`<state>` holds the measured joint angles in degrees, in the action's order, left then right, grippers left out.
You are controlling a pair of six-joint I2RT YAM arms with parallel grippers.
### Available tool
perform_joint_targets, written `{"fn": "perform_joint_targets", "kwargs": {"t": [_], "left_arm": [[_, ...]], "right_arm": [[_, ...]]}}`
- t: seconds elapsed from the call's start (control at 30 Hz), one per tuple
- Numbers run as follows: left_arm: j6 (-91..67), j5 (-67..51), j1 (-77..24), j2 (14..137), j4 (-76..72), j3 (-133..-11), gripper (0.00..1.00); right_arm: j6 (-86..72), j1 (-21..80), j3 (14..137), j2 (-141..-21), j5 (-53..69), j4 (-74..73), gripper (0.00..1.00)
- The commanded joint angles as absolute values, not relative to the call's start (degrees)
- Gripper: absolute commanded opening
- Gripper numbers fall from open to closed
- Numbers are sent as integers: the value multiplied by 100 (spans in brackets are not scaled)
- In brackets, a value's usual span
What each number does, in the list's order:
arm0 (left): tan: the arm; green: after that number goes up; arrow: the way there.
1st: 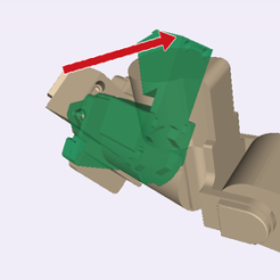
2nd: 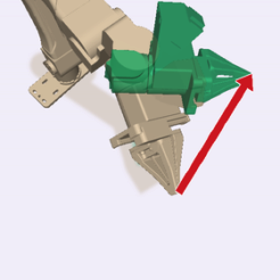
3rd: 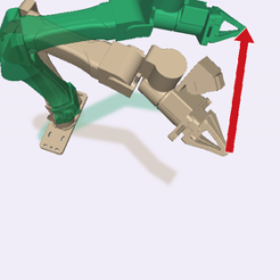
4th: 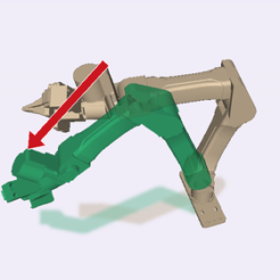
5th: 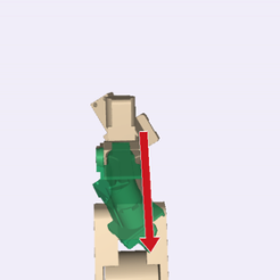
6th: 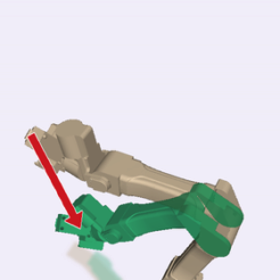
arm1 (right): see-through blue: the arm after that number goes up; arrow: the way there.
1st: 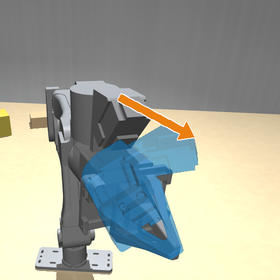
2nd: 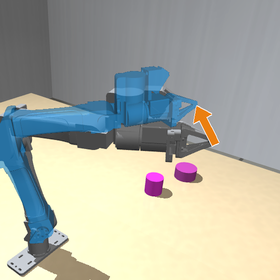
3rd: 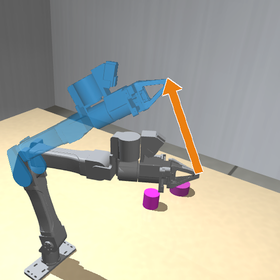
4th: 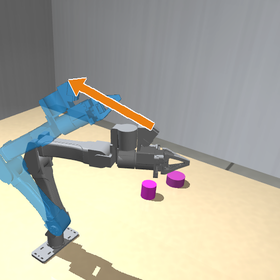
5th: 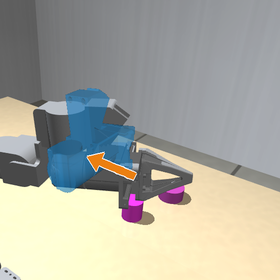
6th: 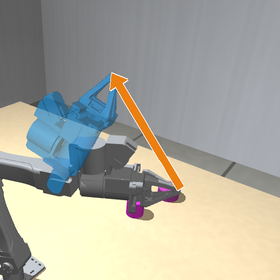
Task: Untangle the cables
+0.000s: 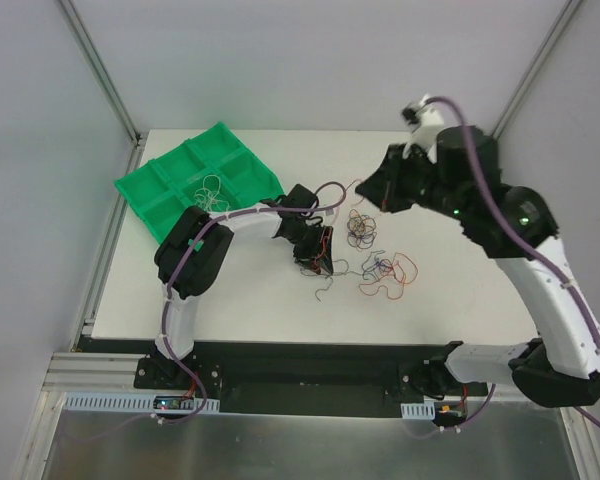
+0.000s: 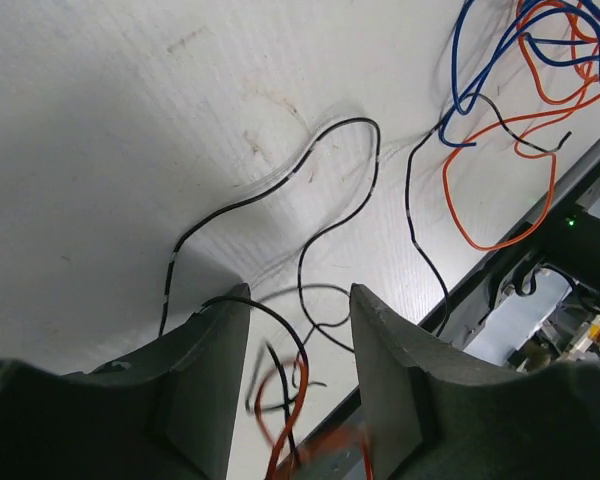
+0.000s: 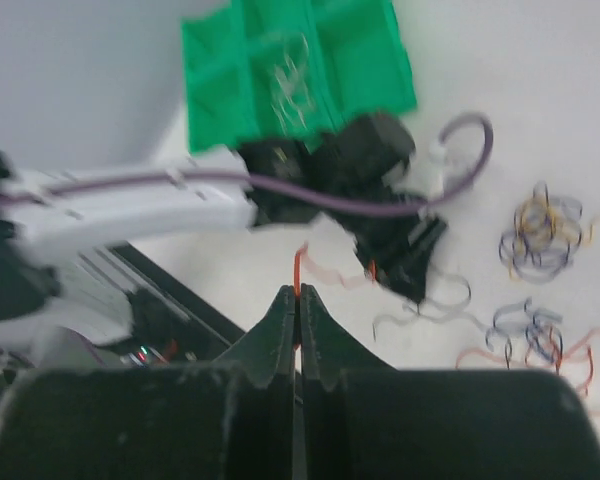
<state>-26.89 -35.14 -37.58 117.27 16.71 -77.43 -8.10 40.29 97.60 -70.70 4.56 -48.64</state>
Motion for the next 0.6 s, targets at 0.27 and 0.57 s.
{"fn": "perform_joint_targets", "kwargs": {"t": [0.27,0.57], "left_arm": [[-2074,-2935,-3841,11470,1837,-7647,43],[-2127,-3015,-3762,11347,1828,-7638,46]], "right_arm": [[-1283,3841,14178,-7885,325,-4732,0],[-1670,3691,14353,-7629,193,-3745,0]]}}
